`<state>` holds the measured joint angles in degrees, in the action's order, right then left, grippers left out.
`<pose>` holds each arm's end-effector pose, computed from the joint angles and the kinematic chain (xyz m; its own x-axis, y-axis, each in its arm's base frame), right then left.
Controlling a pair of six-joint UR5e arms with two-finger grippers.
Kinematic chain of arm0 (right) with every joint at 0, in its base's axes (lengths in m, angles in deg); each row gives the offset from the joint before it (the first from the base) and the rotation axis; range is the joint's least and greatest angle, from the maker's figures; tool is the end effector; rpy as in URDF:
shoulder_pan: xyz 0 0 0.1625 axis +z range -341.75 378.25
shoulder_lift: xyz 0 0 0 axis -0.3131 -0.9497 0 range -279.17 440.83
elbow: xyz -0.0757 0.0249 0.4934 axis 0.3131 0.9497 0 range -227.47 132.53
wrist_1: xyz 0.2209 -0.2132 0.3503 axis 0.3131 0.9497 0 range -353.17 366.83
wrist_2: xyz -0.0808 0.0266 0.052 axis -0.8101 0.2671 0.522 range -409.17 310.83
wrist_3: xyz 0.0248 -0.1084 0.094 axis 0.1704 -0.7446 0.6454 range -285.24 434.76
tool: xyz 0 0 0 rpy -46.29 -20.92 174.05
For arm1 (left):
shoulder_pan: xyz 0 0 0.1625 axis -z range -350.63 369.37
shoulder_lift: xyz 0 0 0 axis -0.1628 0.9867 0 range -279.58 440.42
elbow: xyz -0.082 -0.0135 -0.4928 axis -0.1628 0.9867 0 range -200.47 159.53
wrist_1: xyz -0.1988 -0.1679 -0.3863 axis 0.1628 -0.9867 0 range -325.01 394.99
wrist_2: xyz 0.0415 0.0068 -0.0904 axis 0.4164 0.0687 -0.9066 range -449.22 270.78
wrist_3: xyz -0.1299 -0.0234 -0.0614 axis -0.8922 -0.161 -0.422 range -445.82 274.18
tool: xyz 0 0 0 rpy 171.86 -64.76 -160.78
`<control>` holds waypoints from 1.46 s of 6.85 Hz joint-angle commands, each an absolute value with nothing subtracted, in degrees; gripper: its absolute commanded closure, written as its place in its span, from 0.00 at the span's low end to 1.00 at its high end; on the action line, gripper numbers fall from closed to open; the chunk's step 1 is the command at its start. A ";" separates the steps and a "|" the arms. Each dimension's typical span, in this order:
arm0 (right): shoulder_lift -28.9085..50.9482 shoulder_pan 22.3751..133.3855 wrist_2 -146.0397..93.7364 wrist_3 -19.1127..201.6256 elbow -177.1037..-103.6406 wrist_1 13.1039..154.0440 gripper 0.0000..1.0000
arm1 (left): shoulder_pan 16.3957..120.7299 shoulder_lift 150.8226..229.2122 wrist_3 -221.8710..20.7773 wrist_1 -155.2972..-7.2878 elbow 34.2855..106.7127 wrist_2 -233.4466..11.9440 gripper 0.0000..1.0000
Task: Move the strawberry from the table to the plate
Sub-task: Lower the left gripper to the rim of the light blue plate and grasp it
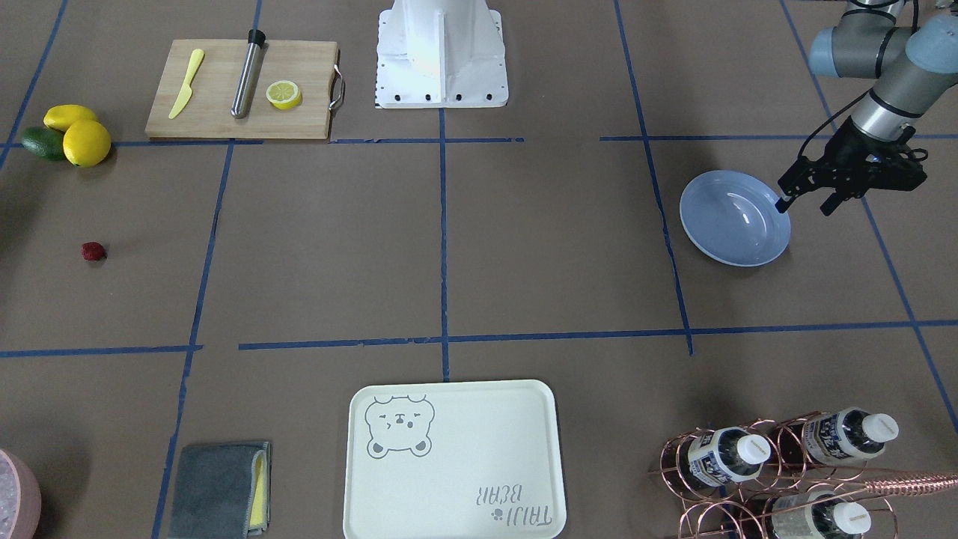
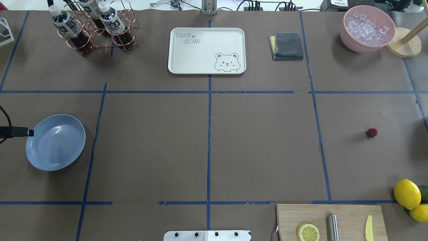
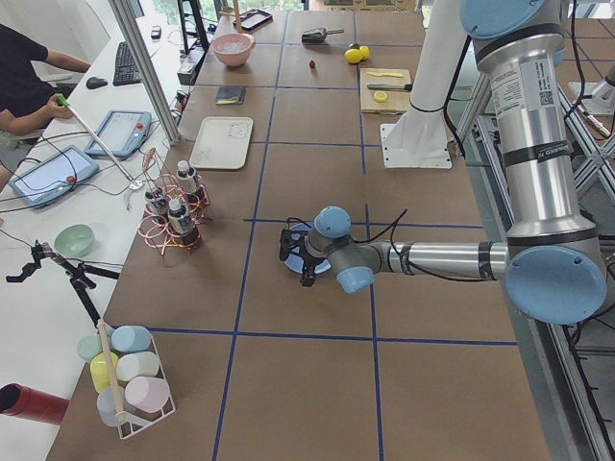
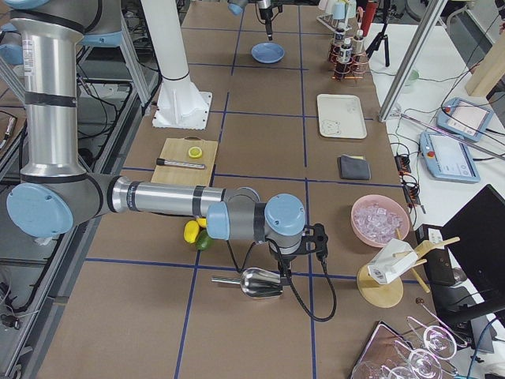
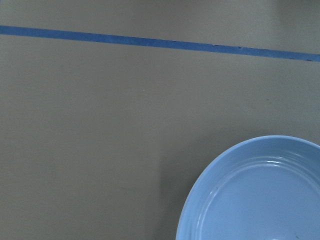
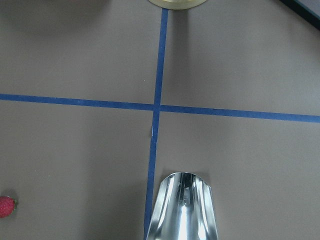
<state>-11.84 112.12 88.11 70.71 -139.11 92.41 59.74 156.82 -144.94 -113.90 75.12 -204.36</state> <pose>0.0621 -0.5254 0.7623 0.6828 -0.0679 0.7274 -0.0193 0.9936 0.1109 0.2571 -0.4226 0.7162 0.5954 0.0094 -0.8034 0.2116 0.9628 0.1681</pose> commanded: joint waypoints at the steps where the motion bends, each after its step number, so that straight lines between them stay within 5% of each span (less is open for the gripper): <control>1: -11.63 112.12 88.11 70.71 -139.13 92.43 0.00 | 57.62 158.03 -145.14 -113.81 73.40 -202.33 0.16; 3: -11.55 112.12 88.11 70.71 -139.22 92.34 0.00 | 57.18 159.17 -145.23 -113.72 72.17 -202.33 0.23; 6: -11.46 112.12 88.11 70.71 -139.22 92.34 0.00 | 57.09 159.09 -145.14 -113.72 72.08 -202.25 0.46; 10: -11.46 112.12 88.11 70.71 -139.22 92.34 0.00 | 56.83 158.82 -145.14 -113.64 71.82 -201.81 0.48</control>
